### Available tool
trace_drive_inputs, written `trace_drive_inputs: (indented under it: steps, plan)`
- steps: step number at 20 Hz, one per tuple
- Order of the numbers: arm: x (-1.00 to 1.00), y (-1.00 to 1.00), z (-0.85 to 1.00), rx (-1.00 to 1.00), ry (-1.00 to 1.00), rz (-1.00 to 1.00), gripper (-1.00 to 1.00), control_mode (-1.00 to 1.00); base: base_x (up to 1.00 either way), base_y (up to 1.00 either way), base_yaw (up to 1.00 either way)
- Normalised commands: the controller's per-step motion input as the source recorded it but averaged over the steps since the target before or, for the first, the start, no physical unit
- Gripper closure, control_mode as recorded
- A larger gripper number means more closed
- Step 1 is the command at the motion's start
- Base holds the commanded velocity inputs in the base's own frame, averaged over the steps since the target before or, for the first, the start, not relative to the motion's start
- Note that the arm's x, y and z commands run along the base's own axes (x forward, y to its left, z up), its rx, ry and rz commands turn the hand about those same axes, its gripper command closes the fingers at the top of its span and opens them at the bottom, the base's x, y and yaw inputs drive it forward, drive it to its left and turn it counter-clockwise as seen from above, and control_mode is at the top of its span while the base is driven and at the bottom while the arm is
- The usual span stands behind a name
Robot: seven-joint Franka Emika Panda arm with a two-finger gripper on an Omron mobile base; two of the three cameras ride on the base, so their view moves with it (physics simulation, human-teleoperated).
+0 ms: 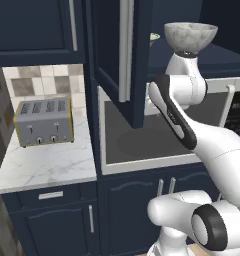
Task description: Take the smaller bowl and place it next to the appetizer plate on the dining counter , and place the larger bowl next to the plate with cooked food.
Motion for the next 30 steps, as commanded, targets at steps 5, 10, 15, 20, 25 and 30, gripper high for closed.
trace_drive_inputs:
  steps: [5,10,15,20,25,30]
  plan:
    - [0.0,-0.01,0.08,0.09,-0.08,-0.02,-1.0,-1.0,0.0,0.0,0.0]
    - [0.0,0.0,0.45,0.23,-0.26,-0.08,-1.0,-1.0,0.0,0.0,0.0]
    - [0.01,0.0,0.66,0.24,-0.14,-0.16,-1.0,-1.0,0.0,0.0,0.0]
    - [0.13,0.0,0.7,0.2,-0.11,-0.21,-1.0,-1.0,0.0,0.0,0.0]
    - [0.41,0.0,0.67,0.14,-0.1,-0.17,-1.0,-1.0,0.0,0.0,0.0]
    - [0.55,0.0,0.47,0.1,-0.17,-0.1,-1.0,-1.0,0.0,0.0,0.0]
